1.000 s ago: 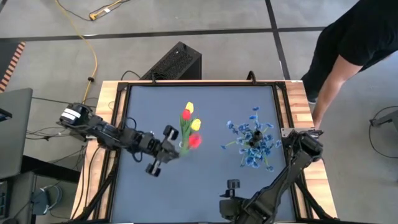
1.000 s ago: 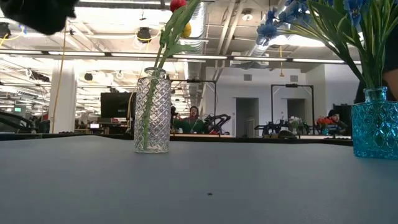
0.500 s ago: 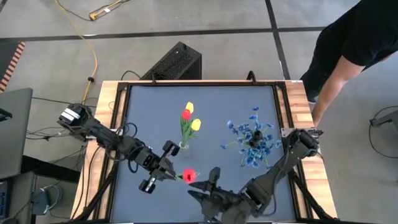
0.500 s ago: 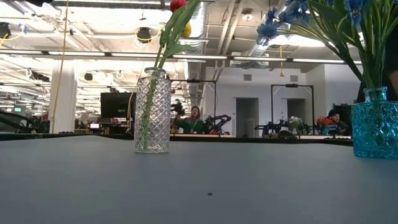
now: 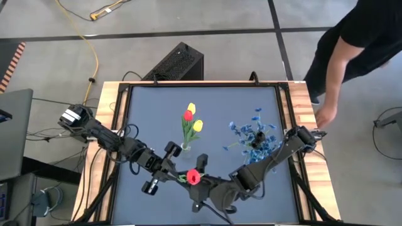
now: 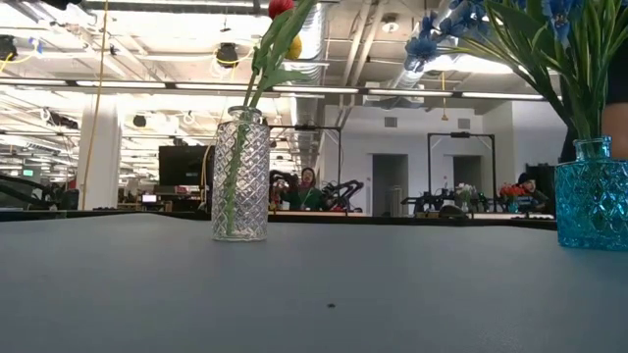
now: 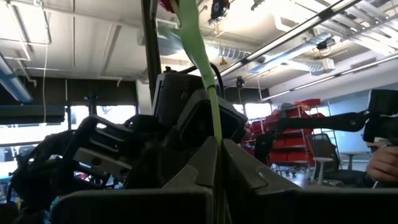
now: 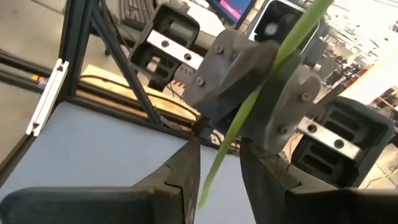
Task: Sort flowers into vase by color
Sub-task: Put the red flower into the transparent vase
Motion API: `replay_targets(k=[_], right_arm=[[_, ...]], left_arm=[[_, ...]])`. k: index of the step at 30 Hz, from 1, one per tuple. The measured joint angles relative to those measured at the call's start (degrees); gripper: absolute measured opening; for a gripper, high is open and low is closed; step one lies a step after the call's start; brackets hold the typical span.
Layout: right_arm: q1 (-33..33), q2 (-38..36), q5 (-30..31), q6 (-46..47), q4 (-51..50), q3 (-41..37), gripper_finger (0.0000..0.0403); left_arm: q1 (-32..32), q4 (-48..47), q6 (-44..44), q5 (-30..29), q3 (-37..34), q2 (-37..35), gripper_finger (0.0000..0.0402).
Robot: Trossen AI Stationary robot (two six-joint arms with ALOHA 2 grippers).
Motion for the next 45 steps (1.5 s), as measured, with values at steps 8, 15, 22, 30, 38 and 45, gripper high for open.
replay_targets(k=[8,15,22,30,38,45], right_arm=[[-0.1,0.0,0.0,-1.46,2.1,0.0,0.0107],[-0.03,0.0,0.84,-1.28,2.13,0.0,0.0019],[1.33,-2.56,2.61,6.59,-7.96,0.0,0.0018],[1.31,-7.21,-5.92,28.37,-27.62,0.0,0.0018],[0.08,-6.34,-7.85,32.1,-29.0,-0.47,0.0018],[-2.03,-6.3,-9.43,32.32,-28.05,-1.37,0.0018]], left_arm=[[0.0,-0.01,1.75,-1.4,0.0,0.0,0.0],[-0.02,-0.15,2.93,-1.08,0.0,0.0,0.0],[0.07,-2.51,1.8,-2.55,0.0,-0.45,0.0003],[0.36,-12.24,-0.35,-6.24,0.02,-2.08,0.0095],[0.48,-16.25,-2.54,-14.7,0.02,-1.89,0.0203],[0.52,-17.52,-2.65,-16.06,0.02,-1.88,0.0219]])
